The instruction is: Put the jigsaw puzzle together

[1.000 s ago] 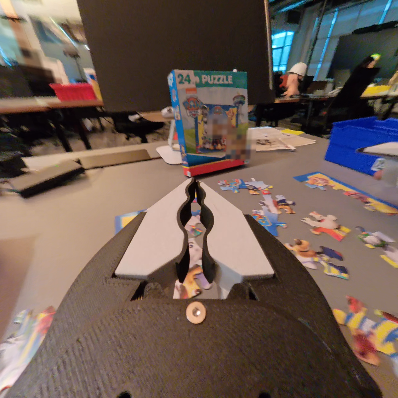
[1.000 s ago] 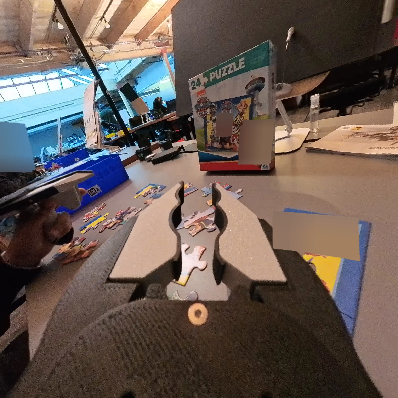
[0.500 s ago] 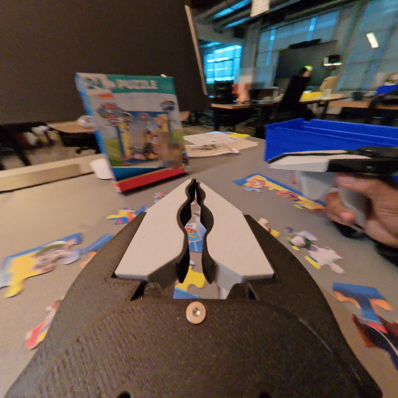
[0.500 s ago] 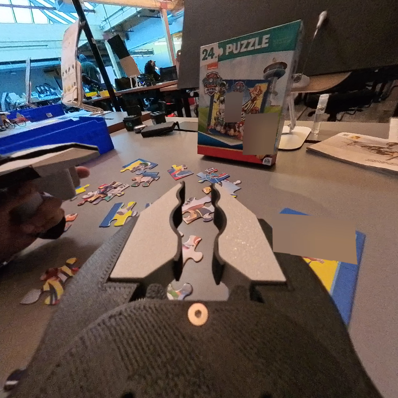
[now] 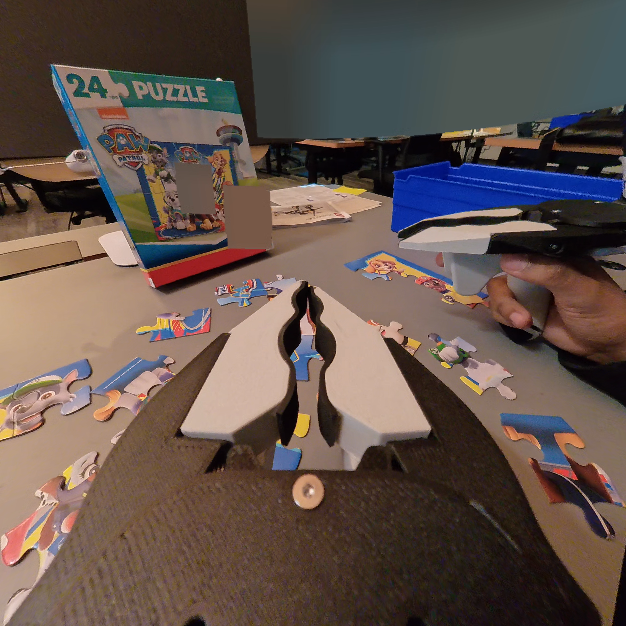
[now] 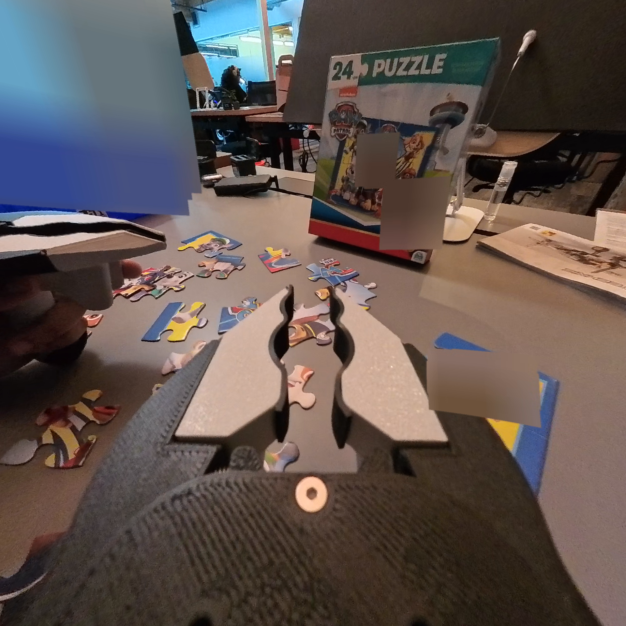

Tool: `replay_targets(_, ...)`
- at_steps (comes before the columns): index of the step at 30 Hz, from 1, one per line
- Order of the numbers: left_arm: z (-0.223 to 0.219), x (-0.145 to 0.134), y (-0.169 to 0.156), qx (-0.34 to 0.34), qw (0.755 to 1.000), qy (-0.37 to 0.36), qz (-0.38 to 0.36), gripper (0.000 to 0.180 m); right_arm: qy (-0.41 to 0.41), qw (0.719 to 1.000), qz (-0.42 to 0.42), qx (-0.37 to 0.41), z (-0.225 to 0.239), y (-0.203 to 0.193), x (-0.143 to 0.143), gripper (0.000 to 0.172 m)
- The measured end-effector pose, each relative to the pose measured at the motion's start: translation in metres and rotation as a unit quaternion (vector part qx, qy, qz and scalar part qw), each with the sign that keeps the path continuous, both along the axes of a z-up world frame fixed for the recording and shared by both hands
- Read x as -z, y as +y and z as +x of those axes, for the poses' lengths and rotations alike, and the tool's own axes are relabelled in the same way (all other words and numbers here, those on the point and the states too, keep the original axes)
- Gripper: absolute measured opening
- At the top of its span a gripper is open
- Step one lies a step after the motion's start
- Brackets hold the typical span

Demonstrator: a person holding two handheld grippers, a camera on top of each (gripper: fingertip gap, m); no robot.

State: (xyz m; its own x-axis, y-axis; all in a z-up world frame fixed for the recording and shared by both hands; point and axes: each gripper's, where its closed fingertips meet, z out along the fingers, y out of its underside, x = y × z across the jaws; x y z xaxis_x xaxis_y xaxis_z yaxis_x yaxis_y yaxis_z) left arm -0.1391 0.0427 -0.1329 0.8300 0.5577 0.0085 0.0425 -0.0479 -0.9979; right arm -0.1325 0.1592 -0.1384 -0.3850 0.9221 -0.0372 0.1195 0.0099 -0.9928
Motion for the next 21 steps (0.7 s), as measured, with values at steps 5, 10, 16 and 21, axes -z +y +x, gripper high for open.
replay_targets(5,0.0,-0.001,0.001,-0.001,1.0,0.006,-0.002,0.0,0.017,1.0,0.008,-0.008,0.003,-0.004,-0.005,0.018)
replay_targets(10,0.0,-0.005,0.0,-0.009,1.0,0.027,-0.001,0.0,0.03,0.999,0.02,-0.015,0.007,-0.01,-0.008,0.017)
replay_targets(16,-0.001,-0.004,-0.001,-0.007,1.0,0.012,0.005,0.0,0.024,0.999,0.016,-0.018,0.006,-0.011,-0.006,0.017)
replay_targets(21,0.0,-0.006,-0.004,-0.007,1.0,0.013,0.013,0.0,0.027,0.999,0.024,-0.018,0.005,-0.013,-0.007,0.017)
